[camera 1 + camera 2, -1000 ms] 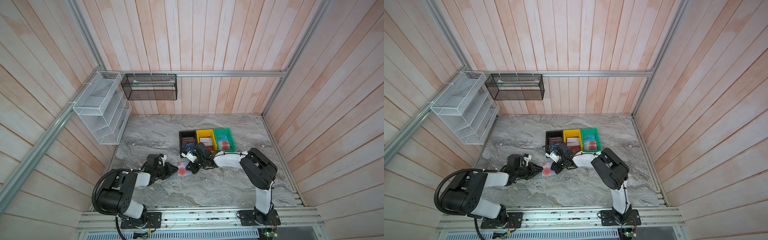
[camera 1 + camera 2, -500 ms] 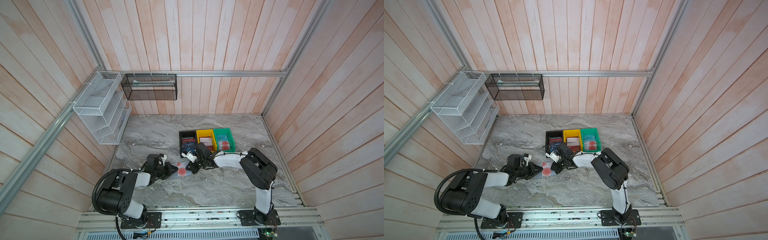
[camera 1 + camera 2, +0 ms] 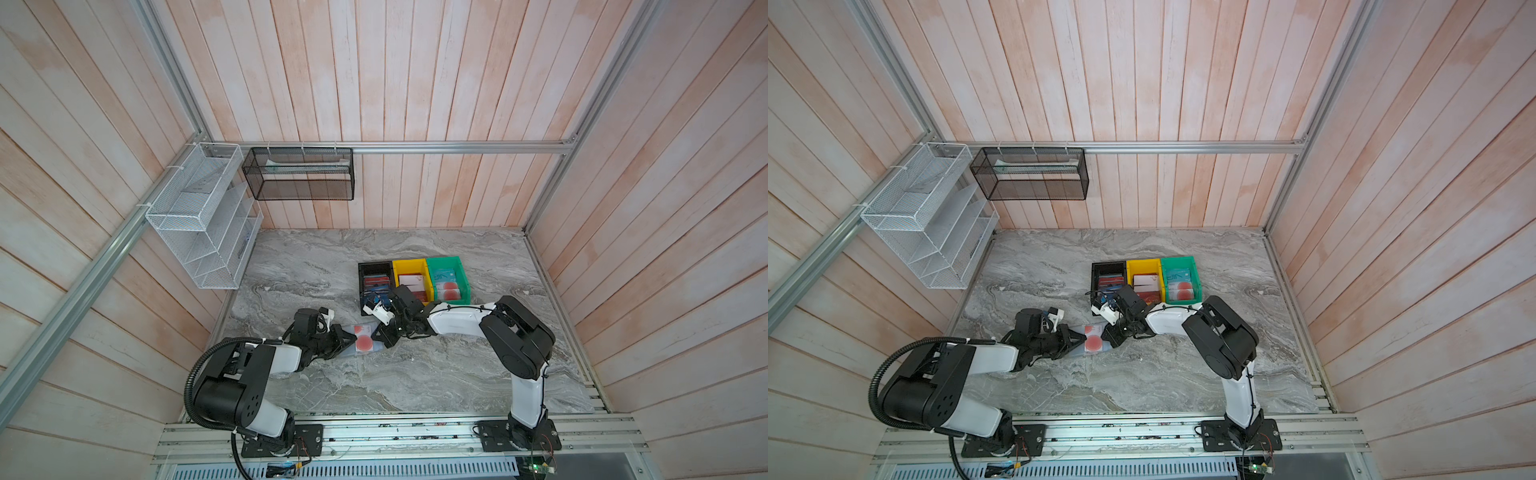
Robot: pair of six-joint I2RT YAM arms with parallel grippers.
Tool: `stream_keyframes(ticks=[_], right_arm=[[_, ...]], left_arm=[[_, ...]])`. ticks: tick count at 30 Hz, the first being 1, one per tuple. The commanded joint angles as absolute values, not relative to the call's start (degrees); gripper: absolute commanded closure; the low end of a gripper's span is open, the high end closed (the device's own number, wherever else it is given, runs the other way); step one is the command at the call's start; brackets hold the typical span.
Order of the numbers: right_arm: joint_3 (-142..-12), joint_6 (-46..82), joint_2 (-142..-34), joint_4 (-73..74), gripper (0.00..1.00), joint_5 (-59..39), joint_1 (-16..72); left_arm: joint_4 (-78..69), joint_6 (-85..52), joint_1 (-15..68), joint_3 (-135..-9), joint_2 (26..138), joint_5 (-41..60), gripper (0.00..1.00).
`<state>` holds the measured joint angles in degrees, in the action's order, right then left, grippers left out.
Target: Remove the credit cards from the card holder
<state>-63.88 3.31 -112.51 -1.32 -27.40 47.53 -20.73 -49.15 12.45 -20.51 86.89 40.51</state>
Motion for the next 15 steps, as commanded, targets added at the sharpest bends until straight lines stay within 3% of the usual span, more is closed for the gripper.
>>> stream_keyframes(ticks=[1, 4, 15], right_arm=[[-62.3, 3.7, -113.4, -4.5, 1.00, -26.6, 47.2], [-62.2, 3.8, -113.3, -4.7, 1.00, -26.6, 47.3], [-61.7, 4.2, -113.1, -5.0, 1.00, -26.8, 46.6]], left_arm=[[-22.1, -48.9, 12.7, -20.9, 87.7, 41.0, 0.95], [-21.1, -48.4, 12.7, -20.9, 87.5, 40.8, 1.00], [-11.5, -45.0, 11.3, -19.7, 84.2, 35.4, 1.00]])
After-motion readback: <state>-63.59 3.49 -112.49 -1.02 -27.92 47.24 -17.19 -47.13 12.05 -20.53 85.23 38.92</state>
